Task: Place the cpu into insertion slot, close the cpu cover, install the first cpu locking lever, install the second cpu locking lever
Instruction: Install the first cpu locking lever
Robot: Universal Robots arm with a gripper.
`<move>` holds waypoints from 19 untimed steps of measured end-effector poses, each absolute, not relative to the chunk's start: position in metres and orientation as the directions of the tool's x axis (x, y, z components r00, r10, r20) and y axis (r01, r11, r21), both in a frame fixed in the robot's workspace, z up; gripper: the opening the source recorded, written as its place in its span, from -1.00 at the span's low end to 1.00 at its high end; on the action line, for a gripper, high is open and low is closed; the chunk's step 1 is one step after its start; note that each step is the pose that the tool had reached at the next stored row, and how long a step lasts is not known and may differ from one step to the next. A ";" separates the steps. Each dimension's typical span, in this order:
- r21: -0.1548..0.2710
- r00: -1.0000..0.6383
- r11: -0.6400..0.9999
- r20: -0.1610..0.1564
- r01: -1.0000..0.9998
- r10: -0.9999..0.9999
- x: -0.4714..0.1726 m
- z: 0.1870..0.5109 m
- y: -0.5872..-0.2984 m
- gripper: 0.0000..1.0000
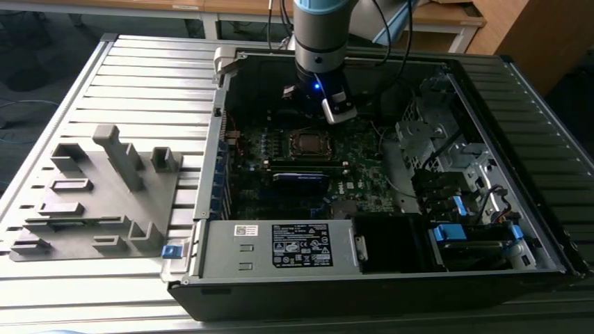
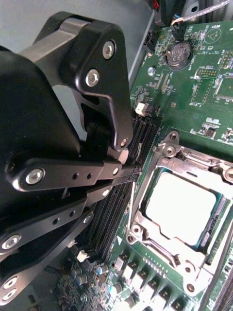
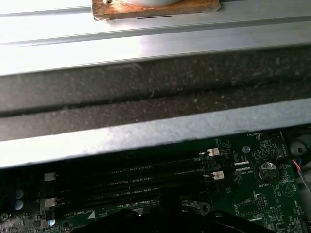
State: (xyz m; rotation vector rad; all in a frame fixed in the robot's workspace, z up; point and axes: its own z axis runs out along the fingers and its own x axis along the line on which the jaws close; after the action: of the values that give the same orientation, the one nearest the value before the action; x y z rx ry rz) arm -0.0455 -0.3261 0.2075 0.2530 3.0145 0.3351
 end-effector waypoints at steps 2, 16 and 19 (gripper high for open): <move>0.226 -0.980 0.961 -0.079 0.163 0.184 -0.046 0.207 -0.326 -0.79; 0.226 -0.974 0.955 -0.079 0.192 0.215 -0.047 0.210 -0.326 -0.79; 0.226 -0.971 0.953 -0.079 0.204 0.227 -0.048 0.210 -0.326 -0.79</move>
State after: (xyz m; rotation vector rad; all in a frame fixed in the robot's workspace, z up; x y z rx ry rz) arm -0.0481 -0.3260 0.2103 0.3324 3.0013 0.3304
